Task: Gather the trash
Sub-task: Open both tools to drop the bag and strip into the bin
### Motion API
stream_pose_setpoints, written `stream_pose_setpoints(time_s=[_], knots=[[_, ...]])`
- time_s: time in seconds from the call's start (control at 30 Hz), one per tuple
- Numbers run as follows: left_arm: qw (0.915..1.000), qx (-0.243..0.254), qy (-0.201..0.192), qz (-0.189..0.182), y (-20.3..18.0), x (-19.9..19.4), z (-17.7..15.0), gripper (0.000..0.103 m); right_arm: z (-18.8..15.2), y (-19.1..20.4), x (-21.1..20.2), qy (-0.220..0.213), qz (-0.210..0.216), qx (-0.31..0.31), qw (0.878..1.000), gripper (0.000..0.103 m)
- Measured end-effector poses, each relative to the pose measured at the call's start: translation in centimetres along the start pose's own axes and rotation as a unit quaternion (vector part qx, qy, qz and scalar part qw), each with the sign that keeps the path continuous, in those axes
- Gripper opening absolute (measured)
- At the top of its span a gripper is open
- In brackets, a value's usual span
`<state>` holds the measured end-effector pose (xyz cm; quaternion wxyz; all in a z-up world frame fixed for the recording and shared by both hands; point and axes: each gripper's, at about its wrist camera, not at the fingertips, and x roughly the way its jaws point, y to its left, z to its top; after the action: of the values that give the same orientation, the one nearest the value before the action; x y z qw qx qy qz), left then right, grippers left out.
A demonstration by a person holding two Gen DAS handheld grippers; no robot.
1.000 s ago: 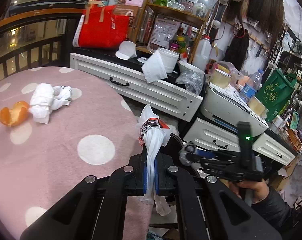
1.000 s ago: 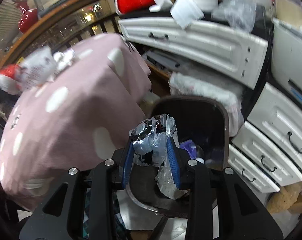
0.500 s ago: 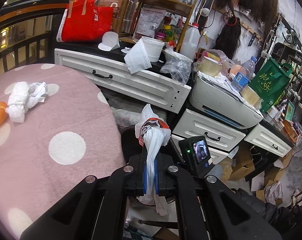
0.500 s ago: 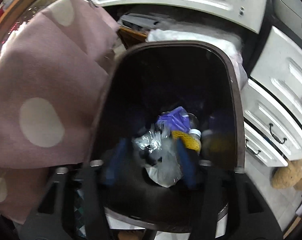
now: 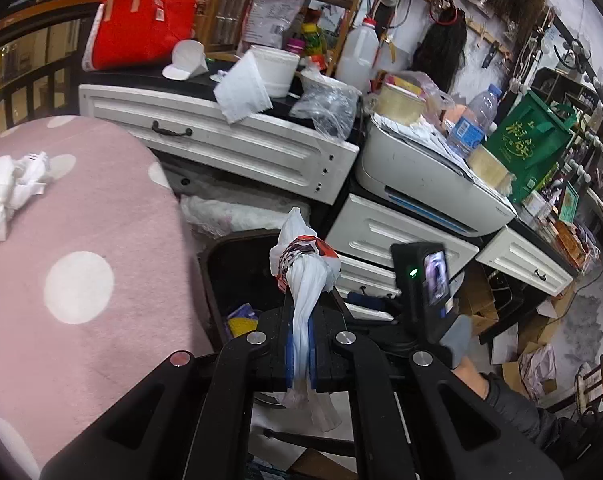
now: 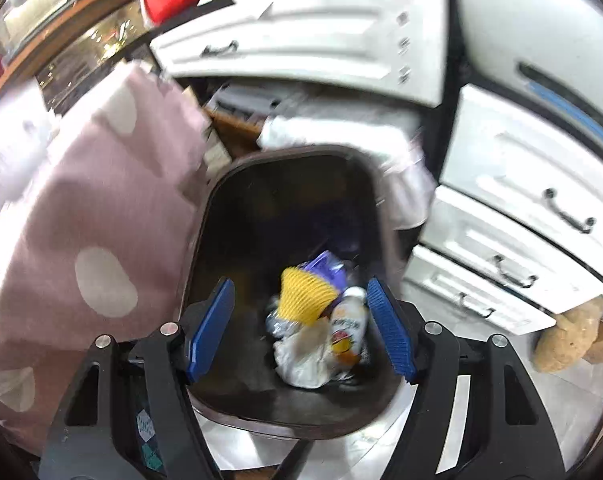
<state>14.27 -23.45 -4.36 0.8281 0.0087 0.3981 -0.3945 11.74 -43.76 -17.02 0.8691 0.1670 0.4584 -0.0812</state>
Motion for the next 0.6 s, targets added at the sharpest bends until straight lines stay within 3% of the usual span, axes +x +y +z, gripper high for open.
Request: stream_pose_setpoints(time_s=[0.27,0.6], knots=[[0.9991,0.013,0.041,-0.004,-1.3,3.9,-0.9,0.005,1.0,-3.2,-4.7,-0.053,-0.041,0.036,0.997,0.07],[0.9937,0.019,0.111,0.006,-1.6,10.2,-3.1,0.005,0.7,-5.0,-7.6,-0.079,-0.055,0.054,0.994,0.073]])
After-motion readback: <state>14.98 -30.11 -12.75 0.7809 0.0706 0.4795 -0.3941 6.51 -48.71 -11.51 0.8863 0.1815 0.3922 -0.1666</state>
